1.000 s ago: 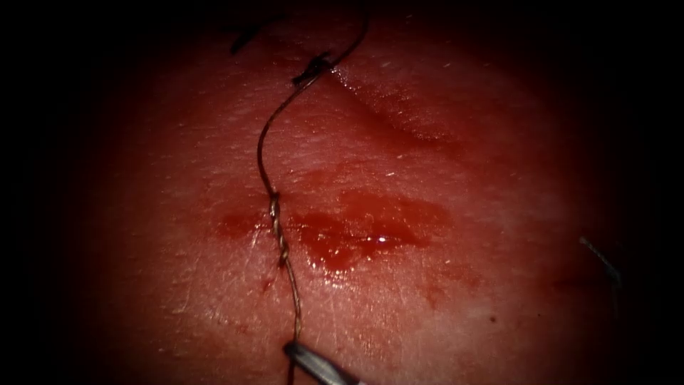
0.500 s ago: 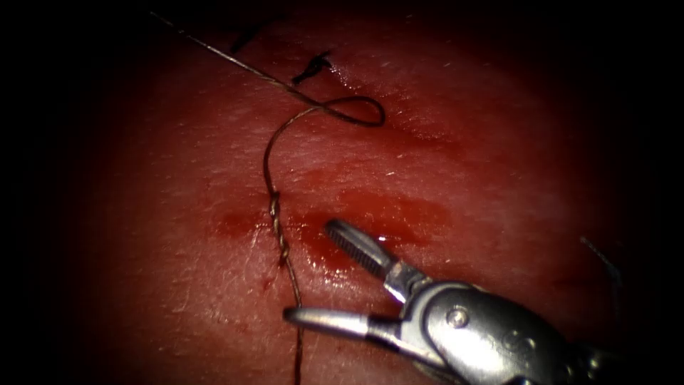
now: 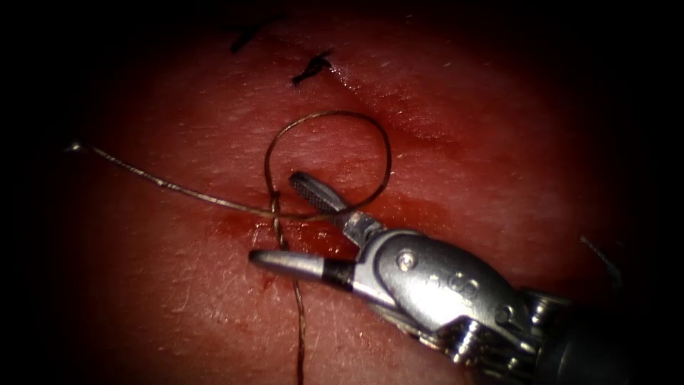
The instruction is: Wound Closure
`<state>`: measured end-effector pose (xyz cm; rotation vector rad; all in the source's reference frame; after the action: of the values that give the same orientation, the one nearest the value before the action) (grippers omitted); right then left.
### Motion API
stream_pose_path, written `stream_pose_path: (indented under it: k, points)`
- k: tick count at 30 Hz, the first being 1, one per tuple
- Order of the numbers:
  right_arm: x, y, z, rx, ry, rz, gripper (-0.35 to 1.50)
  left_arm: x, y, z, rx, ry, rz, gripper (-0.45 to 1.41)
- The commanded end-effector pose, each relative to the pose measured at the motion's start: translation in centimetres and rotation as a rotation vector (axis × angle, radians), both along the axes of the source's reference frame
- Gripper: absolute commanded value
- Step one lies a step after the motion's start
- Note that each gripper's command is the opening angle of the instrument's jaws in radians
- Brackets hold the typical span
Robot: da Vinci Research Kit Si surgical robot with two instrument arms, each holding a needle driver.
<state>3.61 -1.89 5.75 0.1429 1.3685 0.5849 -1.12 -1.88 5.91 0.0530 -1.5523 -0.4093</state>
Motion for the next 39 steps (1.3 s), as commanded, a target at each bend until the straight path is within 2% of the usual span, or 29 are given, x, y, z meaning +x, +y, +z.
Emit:
stream_pose_path:
  k: [1, 10, 17, 20, 24, 26, 30, 32, 33, 39]
  points:
    - [0.06, 0.05, 0.05, -0.003, 0.01, 0.01, 0.79, -0.08, -0.06, 0.06, 0.005, -0.003, 0.001, -0.45]
    - [0.02, 0.24, 0.13, 0.045, 0.126, 0.053, 0.71, -0.14, -0.46, 0.22, 0.027, -0.013, 0.023, -0.45]
    - [0.05, 0.43, 0.12, 0.06, 0.288, 0.029, 0.64, -0.29, -0.63, 0.38, 0.04, 0.008, 0.126, -0.45]
    - [0.15, 0.53, 0.11, 0.068, 0.396, -0.06, 0.64, -0.4, -0.66, 0.6, 0.044, 0.046, 0.187, -0.45]
    - [0.25, 0.57, 0.1, 0.084, 0.462, -0.185, 0.64, -0.55, -0.63, 0.89, 0.044, 0.081, 0.227, -0.45]
    - [0.31, 0.55, 0.1, 0.089, 0.482, -0.285, 0.64, -0.61, -0.58, 1.03, 0.043, 0.093, 0.235, -0.45]
    - [0.41, 0.48, 0.07, 0.097, 0.477, -0.465, 0.63, -0.67, -0.42, 1.23, 0.039, 0.126, 0.238, -0.45]
    - [0.44, 0.46, 0.06, 0.103, 0.47, -0.541, 0.51, -0.67, -0.32, 1.29, 0.039, 0.131, 0.232, -0.45]
    - [0.46, 0.45, 0.06, 0.101, 0.461, -0.594, 0.37, -0.66, -0.26, 1.32, 0.04, 0.135, 0.23, -0.45]
    - [0.45, 0.32, 0.11, 0.028, 0.387, -0.868, 0.32, -0.57, -0.02, 1.33, 0.052, 0.161, 0.23, -0.45]
